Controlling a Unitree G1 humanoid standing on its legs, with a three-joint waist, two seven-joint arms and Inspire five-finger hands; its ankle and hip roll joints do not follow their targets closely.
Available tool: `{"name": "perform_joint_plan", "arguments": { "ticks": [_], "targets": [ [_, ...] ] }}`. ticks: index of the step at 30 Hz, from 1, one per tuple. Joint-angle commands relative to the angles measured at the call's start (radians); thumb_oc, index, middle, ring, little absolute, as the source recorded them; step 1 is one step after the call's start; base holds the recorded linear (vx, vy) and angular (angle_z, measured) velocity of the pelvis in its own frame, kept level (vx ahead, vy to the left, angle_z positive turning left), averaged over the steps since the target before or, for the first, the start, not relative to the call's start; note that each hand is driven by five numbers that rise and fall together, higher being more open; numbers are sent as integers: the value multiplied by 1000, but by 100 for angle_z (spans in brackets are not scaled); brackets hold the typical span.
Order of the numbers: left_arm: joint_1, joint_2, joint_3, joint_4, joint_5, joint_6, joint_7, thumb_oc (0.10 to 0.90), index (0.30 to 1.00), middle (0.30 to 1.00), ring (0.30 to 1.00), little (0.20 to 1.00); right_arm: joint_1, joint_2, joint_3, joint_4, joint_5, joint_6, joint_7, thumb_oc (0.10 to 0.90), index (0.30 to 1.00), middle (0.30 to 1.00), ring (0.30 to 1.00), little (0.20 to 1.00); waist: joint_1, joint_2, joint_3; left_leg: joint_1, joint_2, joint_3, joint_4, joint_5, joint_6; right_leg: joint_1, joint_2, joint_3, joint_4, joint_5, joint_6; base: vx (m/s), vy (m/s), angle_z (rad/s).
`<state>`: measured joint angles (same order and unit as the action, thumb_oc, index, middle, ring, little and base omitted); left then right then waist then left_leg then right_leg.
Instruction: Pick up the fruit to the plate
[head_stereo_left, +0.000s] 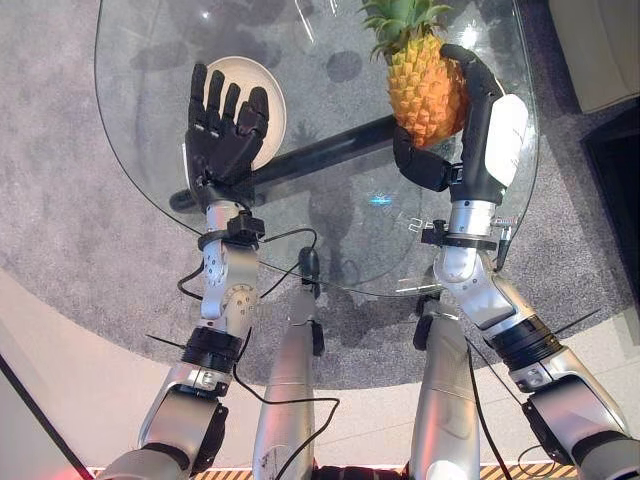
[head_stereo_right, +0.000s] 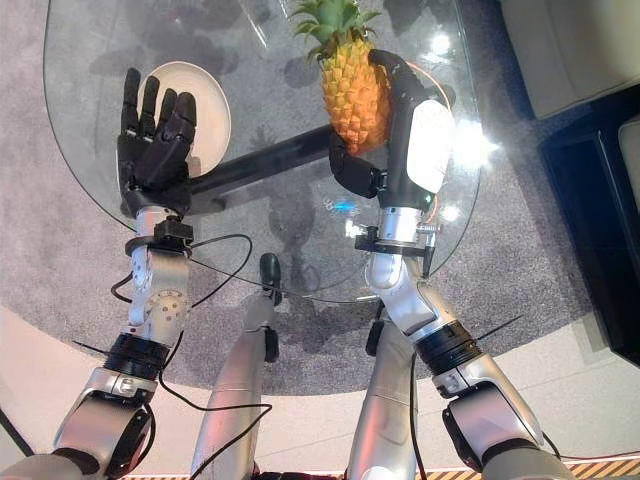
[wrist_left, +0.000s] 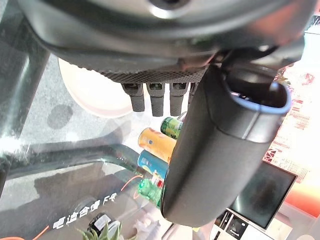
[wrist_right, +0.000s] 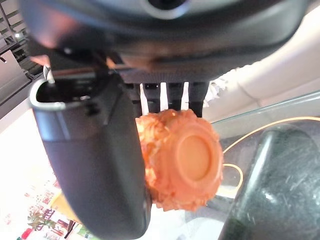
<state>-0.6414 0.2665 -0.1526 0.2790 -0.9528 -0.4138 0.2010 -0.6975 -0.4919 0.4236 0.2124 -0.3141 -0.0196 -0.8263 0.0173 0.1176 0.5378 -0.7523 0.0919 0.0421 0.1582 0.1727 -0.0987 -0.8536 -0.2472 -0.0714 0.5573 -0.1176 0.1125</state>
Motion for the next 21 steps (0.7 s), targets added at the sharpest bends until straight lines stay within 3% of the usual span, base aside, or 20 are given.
{"name": "perform_joint_plan", "arguments": {
  "ticks": [1,21],
  "targets": [
    [-96,53,-17,-106,13,-35,-45,800,900,900,900,900,-150,13,-6,-188,-85,-115,-20,100,300,300,300,200,-8,-5,-18,20,-49,35,79,-117,30,70,21,-56,-207,125,10,0,0,0],
    [-199,37,-56,-102,-27,59,25,800,900,900,900,900,-233,6,85,-237,-47,-81,101,100,300,300,300,200,-15,-11,-18,33,-50,47,54,-105,24,91,21,-65,-239,131,11,0,0,0]
  ]
}}
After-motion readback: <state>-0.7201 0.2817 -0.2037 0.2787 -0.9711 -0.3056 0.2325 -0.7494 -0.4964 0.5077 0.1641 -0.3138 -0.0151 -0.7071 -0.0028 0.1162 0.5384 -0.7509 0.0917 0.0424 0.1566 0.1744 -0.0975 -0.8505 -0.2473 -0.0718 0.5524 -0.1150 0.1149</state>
